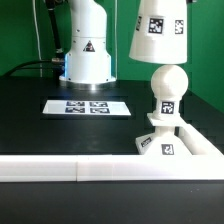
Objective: Assemble lamp
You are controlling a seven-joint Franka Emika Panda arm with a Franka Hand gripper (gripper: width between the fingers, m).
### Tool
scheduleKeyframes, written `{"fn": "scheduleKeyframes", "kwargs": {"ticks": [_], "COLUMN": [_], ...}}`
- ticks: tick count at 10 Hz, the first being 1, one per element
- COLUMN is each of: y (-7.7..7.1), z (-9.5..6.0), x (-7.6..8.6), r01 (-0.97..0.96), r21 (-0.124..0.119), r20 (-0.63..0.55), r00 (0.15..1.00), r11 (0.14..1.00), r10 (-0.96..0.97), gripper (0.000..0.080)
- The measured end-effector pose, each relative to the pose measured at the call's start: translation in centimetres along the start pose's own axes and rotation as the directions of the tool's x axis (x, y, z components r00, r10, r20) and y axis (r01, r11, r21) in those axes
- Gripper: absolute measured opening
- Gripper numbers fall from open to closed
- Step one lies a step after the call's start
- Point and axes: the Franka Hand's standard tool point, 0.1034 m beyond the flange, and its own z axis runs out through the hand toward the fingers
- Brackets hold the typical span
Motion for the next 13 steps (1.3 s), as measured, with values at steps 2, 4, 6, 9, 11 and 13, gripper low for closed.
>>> {"fn": "scheduleKeyframes", "kwargs": {"ticks": [2, 4, 6, 9, 11, 13], "y": [0.0, 0.1, 0.2, 0.6, 1.0, 0.8], "z": [1.6, 2.9, 4.6, 7.3, 8.6, 9.0], "x": [-0.4, -0.8, -0.9, -0.7, -0.7, -0.5], "r01": [0.004, 0.006, 0.007, 0.009, 0.004, 0.006], "r21": [-0.005, -0.012, -0.019, -0.030, -0.042, -0.046], "r20": [-0.006, -0.002, -0.010, -0.025, -0.014, -0.012], "r00": [1.000, 1.000, 1.000, 1.000, 1.000, 1.000], "r11": [1.000, 1.000, 1.000, 1.000, 0.999, 0.999], "r10": [-0.004, -0.006, -0.007, -0.010, -0.005, -0.006], "gripper": [0.0044, 0.0044, 0.0044, 0.0044, 0.0044, 0.0044]}}
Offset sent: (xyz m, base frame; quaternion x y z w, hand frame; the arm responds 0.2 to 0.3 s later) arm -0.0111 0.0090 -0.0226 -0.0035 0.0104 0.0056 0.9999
